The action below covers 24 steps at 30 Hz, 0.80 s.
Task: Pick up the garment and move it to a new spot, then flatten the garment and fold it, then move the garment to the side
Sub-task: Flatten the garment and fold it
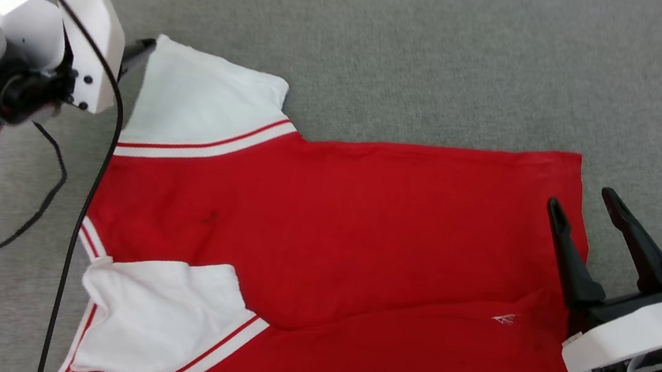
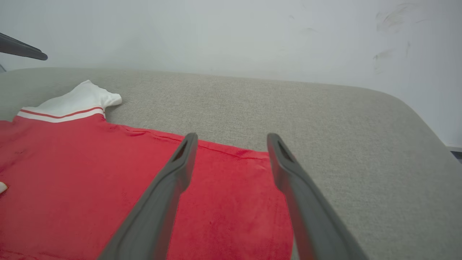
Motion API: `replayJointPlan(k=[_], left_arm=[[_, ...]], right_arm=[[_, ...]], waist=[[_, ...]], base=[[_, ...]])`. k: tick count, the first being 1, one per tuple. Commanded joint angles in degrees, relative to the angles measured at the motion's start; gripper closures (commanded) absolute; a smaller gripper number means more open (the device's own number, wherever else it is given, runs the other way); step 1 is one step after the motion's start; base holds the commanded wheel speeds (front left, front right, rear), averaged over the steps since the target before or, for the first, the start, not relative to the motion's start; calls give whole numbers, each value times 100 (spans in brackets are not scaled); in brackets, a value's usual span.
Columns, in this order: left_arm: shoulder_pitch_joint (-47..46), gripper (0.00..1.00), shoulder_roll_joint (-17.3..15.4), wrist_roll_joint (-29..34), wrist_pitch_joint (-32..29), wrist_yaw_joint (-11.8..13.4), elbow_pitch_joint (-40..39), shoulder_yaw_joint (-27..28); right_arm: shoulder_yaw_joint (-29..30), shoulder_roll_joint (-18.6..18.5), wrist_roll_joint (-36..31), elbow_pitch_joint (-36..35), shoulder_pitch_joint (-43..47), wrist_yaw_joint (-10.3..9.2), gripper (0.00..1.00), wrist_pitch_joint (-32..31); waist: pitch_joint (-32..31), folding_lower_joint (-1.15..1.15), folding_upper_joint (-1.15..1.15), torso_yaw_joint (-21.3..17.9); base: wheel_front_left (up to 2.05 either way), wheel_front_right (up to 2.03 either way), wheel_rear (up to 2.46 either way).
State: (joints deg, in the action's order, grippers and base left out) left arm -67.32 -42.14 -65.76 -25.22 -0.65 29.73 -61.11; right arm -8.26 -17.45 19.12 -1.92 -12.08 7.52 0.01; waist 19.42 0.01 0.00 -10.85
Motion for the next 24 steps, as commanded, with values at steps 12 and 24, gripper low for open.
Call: replayJointPlan(k=[12,24], left_arm=[[-839,0,319,210,-1175,-186,995,-371],[-513,100,569,202,-1079,-529,1354,-593]], right_arm=[[-174,115,-72,12,-487,-7,0,152],[-55,-50,-3,74,-666,-7,0,126]], waist=[[968,-1,0,-406],[990,-1,0,-307]], base=[[0,0,0],[0,0,0]])
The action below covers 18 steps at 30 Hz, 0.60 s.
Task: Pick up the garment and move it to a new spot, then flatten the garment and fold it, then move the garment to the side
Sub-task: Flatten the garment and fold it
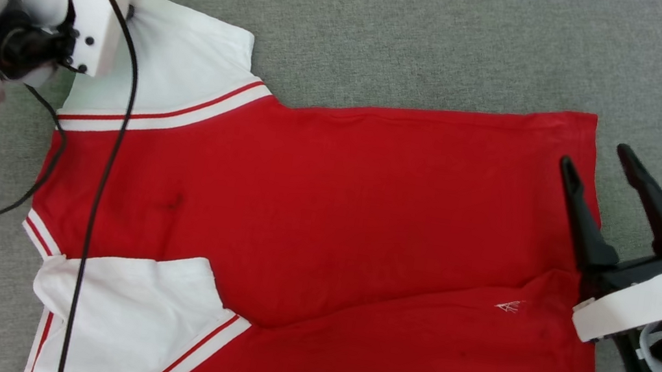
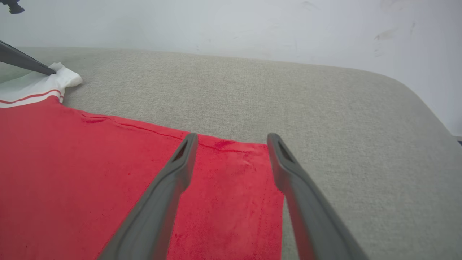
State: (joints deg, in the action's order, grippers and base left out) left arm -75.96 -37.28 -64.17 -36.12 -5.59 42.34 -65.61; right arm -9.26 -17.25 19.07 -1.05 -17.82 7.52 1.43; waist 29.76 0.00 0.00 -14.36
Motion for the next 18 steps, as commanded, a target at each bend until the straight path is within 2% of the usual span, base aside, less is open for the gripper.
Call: replayJointPlan(k=[1,8,18], left_arm=[[315,100,93,79,101,-44,86,-142],[302,100,151,238,758,-141,-165,-159],[493,100,94,496,1572,-168,-942,-263]], right_arm=[[81,-98,4,-36,-122,-7,0,-28],[274,-588,253,-66,-349,-7,0,-559],[-270,-1961,1616,309,-1034,-7,0,-3222]], waist=[[-76,0,0,69],[-369,0,0,289],[-654,0,0,664]], base=[[0,0,0],[0,0,0],[0,0,0]])
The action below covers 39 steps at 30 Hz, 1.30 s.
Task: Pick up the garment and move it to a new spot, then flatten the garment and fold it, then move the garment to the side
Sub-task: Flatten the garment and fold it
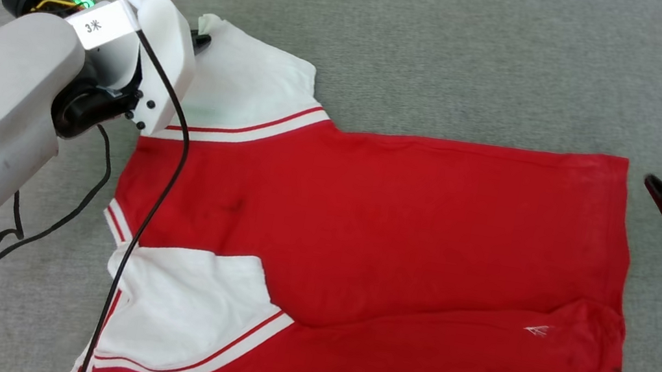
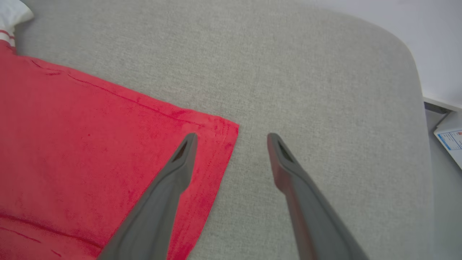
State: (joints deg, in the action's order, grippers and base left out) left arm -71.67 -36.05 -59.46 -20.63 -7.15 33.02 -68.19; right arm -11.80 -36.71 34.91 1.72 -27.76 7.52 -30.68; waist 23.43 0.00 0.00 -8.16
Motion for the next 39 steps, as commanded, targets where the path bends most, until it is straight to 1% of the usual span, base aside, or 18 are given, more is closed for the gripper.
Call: replayJointPlan(k=[1,3,5,9,17,22,26,27,28,31,34,39], left_arm=[[63,100,-43,46,58,2,-88,-7],[24,100,-70,123,116,53,-243,-20],[-14,100,-78,172,149,96,-409,-19],[-104,100,-81,241,192,176,-679,0],[-276,100,-88,311,235,288,-1062,63],[-296,100,-114,325,263,317,-1171,66],[-273,100,-144,314,282,322,-1211,67],[-254,100,-159,305,289,322,-1217,66],[-228,100,-173,295,296,321,-1213,62],[-137,100,-194,261,342,324,-1174,69],[-53,100,-221,225,443,332,-1155,97],[206,100,-319,168,721,406,-1268,134]], right_arm=[[-99,-119,121,114,-139,-7,0,-255],[-220,-238,292,316,-352,-7,0,-672],[-279,-265,372,594,-554,-7,0,-963],[-404,-103,430,1078,-934,-7,0,-1266],[-519,315,339,2011,-1379,-7,0,-1085],[-826,638,437,2604,-1188,-4,0,-964],[-1158,703,559,2883,-1012,8,0,-935],[-1210,682,596,2899,-1016,9,72,-892],[-1255,653,631,2907,-1033,9,100,-838],[-1295,473,604,2864,-1183,3,100,-463],[-1348,371,650,2792,-1277,2,100,-54],[-1505,186,732,2610,-1205,1,100,615]], waist=[[-13,0,0,72],[32,0,0,125],[91,0,0,184],[236,0,0,317],[515,0,0,528],[627,0,0,614],[644,0,0,620],[636,0,0,612],[617,0,0,602],[524,0,0,569],[366,0,0,540],[26,0,0,522]], base=[[0,0,0],[0,0,0],[0,0,0],[0,0,0],[0,0,0],[0,0,0],[0,0,0],[0,0,0],[0,0,0],[0,0,0],[0,0,0],[0,0,0]])
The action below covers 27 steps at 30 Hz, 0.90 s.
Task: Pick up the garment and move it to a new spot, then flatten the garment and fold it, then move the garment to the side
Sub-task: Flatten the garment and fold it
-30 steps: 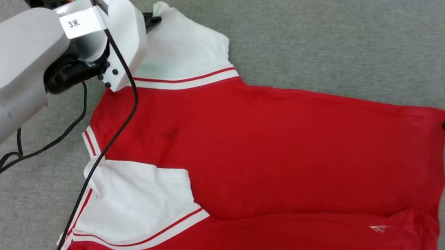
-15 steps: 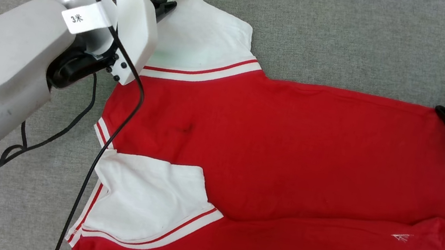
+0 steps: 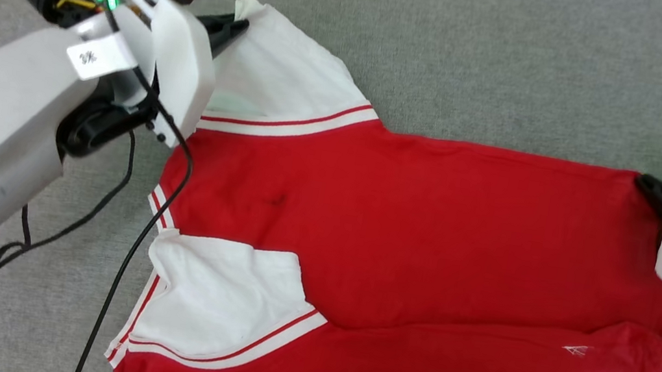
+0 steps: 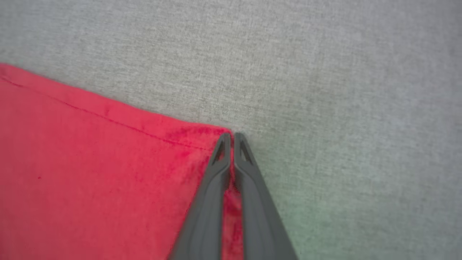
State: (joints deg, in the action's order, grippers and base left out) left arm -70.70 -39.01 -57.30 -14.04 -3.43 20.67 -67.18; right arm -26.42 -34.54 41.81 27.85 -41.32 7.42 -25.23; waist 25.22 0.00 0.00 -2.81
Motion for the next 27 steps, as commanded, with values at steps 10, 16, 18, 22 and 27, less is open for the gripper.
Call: replayJointPlan(k=[10,16,18,22,27], left_arm=[[1109,100,-498,-210,593,484,-872,-5],[1890,100,-897,-400,808,872,-1524,-84],[2152,100,-1017,-484,883,997,-1713,-113],[2652,100,-1236,-652,1009,1262,-2060,-178],[3272,100,-1361,-901,1151,1492,-2366,-266]], right_arm=[[-79,-272,101,-344,924,4,100,1086],[117,-353,94,-609,1598,4,100,1329],[204,-378,84,-706,1850,4,100,1370],[360,-420,76,-959,2324,4,100,1339],[520,-434,217,-1283,2933,4,100,1136]], waist=[[-971,0,0,40],[-1342,0,0,59],[-1453,0,0,57],[-1630,0,0,41],[-1770,0,0,27]], base=[[0,0,0],[0,0,0],[0,0,0],[0,0,0],[0,0,0]])
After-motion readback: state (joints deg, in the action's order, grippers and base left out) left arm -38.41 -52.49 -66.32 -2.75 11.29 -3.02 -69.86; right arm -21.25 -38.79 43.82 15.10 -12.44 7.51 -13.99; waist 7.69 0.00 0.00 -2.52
